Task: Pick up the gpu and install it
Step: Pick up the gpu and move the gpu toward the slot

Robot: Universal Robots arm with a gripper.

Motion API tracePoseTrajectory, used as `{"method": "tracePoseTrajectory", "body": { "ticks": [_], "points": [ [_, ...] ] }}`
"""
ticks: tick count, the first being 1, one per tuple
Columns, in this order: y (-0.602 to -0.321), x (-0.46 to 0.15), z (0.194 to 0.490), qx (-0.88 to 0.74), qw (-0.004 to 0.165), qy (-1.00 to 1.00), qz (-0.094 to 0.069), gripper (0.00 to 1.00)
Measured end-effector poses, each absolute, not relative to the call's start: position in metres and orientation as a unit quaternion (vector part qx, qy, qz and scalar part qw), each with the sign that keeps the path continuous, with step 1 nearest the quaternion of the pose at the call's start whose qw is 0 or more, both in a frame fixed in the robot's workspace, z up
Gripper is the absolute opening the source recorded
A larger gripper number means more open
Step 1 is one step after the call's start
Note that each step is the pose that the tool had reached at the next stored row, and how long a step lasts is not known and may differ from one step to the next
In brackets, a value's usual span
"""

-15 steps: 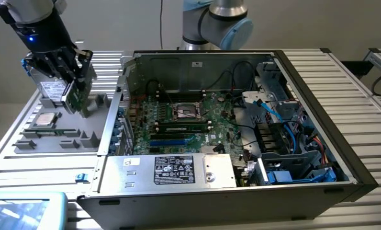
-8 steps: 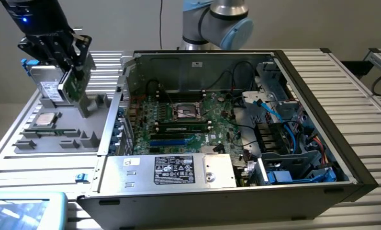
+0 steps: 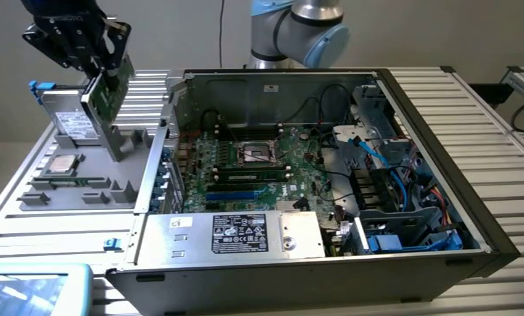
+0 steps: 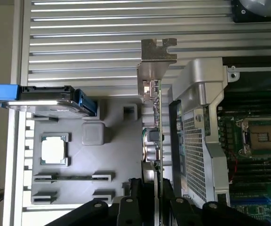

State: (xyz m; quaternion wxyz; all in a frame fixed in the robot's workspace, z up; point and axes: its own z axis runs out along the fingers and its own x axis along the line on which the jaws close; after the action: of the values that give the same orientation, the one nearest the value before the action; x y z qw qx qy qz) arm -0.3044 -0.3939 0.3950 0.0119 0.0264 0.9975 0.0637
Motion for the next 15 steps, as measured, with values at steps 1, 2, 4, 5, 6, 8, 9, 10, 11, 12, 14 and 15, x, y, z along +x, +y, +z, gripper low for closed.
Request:
{"method": "tracePoseTrajectory", "body": {
  "ticks": [1, 2, 4, 5, 6, 8, 9, 10, 11, 12, 14, 15],
  "points": [
    [-0.394, -0.301, 0.400, 0.026, 0.012, 0.998, 0.064, 0.28],
    [-0.394, -0.298, 0.404, 0.026, 0.011, 0.998, 0.064, 0.28],
    [-0.394, -0.290, 0.413, 0.027, 0.010, 0.998, 0.064, 0.28],
    [-0.394, -0.286, 0.416, 0.027, 0.009, 0.998, 0.064, 0.28],
    [-0.394, -0.283, 0.418, 0.027, 0.007, 0.998, 0.064, 0.28],
    [-0.394, -0.278, 0.421, 0.027, 0.002, 0.998, 0.064, 0.28],
    [-0.394, -0.275, 0.422, 0.027, 0.000, 0.998, 0.063, 0.28],
    [-0.394, -0.272, 0.424, 0.027, -0.003, 0.998, 0.063, 0.28],
    [-0.394, -0.269, 0.425, 0.027, -0.005, 0.998, 0.063, 0.28],
    [-0.394, -0.265, 0.425, 0.028, -0.006, 0.998, 0.063, 0.28],
    [-0.394, -0.259, 0.425, 0.028, -0.006, 0.998, 0.063, 0.28],
    [-0.394, -0.256, 0.425, 0.028, -0.006, 0.998, 0.063, 0.28]
  ]
}}
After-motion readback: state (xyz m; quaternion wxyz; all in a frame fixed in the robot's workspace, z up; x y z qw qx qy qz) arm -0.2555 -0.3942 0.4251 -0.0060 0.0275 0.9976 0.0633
